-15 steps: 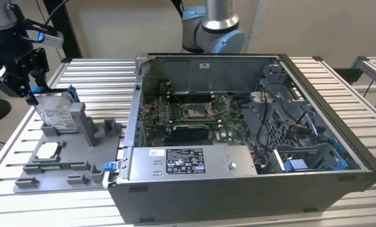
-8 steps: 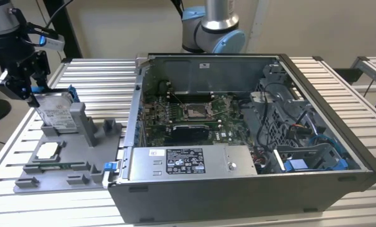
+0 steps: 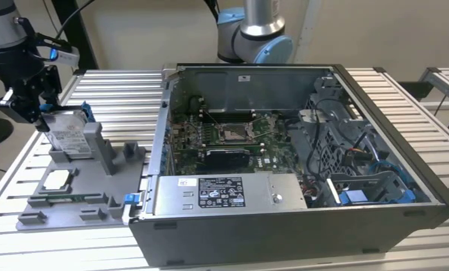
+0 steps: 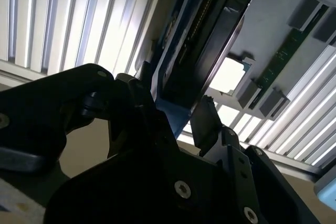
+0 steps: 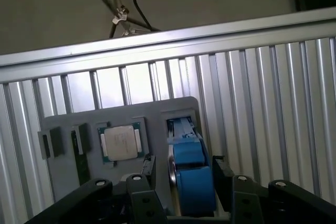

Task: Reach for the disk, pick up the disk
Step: 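Pick up the disk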

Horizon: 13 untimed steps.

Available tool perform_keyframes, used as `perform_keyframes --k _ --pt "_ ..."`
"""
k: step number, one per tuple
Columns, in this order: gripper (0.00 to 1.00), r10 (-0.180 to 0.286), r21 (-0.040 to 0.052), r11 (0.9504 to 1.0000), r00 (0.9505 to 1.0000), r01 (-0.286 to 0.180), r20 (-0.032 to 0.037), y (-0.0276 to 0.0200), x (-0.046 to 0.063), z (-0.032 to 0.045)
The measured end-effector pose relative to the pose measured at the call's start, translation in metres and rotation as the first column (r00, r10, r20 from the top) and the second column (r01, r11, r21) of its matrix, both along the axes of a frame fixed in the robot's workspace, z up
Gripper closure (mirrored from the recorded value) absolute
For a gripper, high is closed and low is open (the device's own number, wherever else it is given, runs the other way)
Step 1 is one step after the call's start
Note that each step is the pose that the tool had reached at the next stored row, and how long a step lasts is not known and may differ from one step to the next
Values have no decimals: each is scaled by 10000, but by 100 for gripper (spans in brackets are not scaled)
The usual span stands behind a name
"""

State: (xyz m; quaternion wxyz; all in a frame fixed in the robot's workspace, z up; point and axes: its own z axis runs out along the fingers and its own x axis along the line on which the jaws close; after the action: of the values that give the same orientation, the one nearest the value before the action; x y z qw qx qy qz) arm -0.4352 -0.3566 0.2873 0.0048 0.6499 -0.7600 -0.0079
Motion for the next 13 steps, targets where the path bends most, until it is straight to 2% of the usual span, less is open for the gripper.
perform_keyframes --k 13 --pt "0 328 -1 9995 9995 -328 -1 19 10 -163"
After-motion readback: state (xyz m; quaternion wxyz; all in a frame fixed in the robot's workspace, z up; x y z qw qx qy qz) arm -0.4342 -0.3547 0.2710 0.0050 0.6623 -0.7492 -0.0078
